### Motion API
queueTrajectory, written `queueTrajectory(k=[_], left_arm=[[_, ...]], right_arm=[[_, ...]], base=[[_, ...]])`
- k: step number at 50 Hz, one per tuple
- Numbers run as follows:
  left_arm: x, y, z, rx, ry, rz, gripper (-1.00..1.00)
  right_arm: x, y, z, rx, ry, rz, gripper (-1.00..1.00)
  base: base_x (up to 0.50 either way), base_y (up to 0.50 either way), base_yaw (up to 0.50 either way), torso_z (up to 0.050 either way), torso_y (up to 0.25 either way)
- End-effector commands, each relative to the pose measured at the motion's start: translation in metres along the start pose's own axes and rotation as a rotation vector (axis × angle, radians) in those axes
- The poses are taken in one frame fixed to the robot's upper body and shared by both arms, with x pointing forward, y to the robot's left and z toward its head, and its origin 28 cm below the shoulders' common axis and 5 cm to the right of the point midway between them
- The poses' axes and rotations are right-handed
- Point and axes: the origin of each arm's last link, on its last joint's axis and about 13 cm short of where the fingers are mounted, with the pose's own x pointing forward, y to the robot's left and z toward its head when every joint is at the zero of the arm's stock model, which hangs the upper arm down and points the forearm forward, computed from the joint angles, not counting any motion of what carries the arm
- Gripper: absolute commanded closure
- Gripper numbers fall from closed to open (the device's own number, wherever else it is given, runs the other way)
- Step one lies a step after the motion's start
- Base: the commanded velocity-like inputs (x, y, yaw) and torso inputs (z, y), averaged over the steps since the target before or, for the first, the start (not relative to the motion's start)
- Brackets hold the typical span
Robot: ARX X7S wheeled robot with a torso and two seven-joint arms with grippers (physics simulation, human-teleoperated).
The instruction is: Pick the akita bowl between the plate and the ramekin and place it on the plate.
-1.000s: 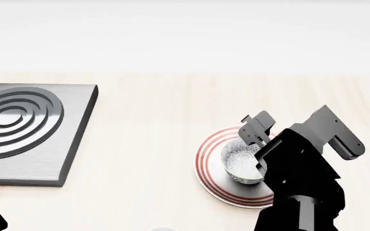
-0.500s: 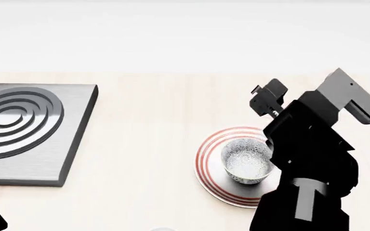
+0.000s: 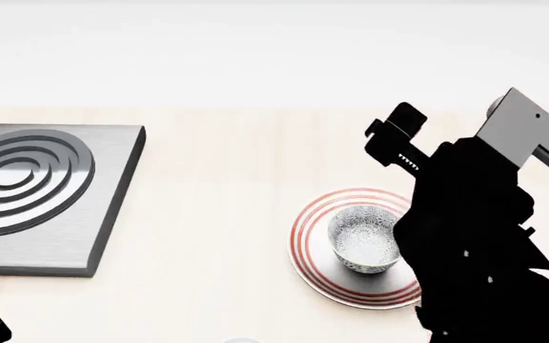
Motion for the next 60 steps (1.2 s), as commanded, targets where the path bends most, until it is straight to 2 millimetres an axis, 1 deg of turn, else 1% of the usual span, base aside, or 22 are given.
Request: queueTrajectory(k=[1,15,21,37,41,50,53,54,60], left_arm=[[0.000,0.000,0.000,0.001,-0.001,0.000,-1.00],[-0.001,0.000,0.000,0.002,-0.002,-0.001,-1.00],[-0.001,0.000,0.000,0.002,-0.002,-0.001,-1.00],[-0.001,0.001,0.002,-0.007,-0.010,-0.001,-1.00],[-0.002,0.000,0.003,-0.008,-0.012,-0.003,-1.00],[-0.003,0.000,0.005,-0.018,-0.018,-0.012,-1.00],[-0.003,0.000,0.005,-0.019,-0.019,-0.013,-1.00],[-0.003,0.000,0.005,-0.021,-0.021,-0.017,-1.00],[-0.004,0.000,0.006,-0.026,-0.024,-0.027,-1.00]], right_arm=[[-0.029,-0.002,-0.013,-0.058,-0.049,0.094,-1.00],[-0.051,-0.019,-0.032,-0.118,-0.103,0.131,-1.00],[-0.057,-0.023,-0.039,-0.149,-0.130,0.139,-1.00],[-0.074,-0.043,-0.062,-0.270,-0.281,0.183,-1.00],[-0.075,-0.048,-0.067,-0.283,-0.290,0.178,-1.00],[-0.077,-0.065,-0.087,-0.345,-0.358,0.171,-1.00],[-0.078,-0.068,-0.091,-0.336,-0.352,0.162,-1.00],[-0.078,-0.072,-0.095,-0.370,-0.379,0.148,-1.00],[-0.078,-0.078,-0.101,-0.391,-0.382,0.129,-1.00]], base=[[0.00,0.00,0.00,0.000,0.000],[0.00,0.00,0.00,0.000,0.000],[0.00,0.00,0.00,0.000,0.000],[0.00,0.00,0.00,0.000,0.000],[0.00,0.00,0.00,0.000,0.000],[0.00,0.00,0.00,0.000,0.000],[0.00,0.00,0.00,0.000,0.000],[0.00,0.00,0.00,0.000,0.000],[0.00,0.00,0.00,0.000,0.000]])
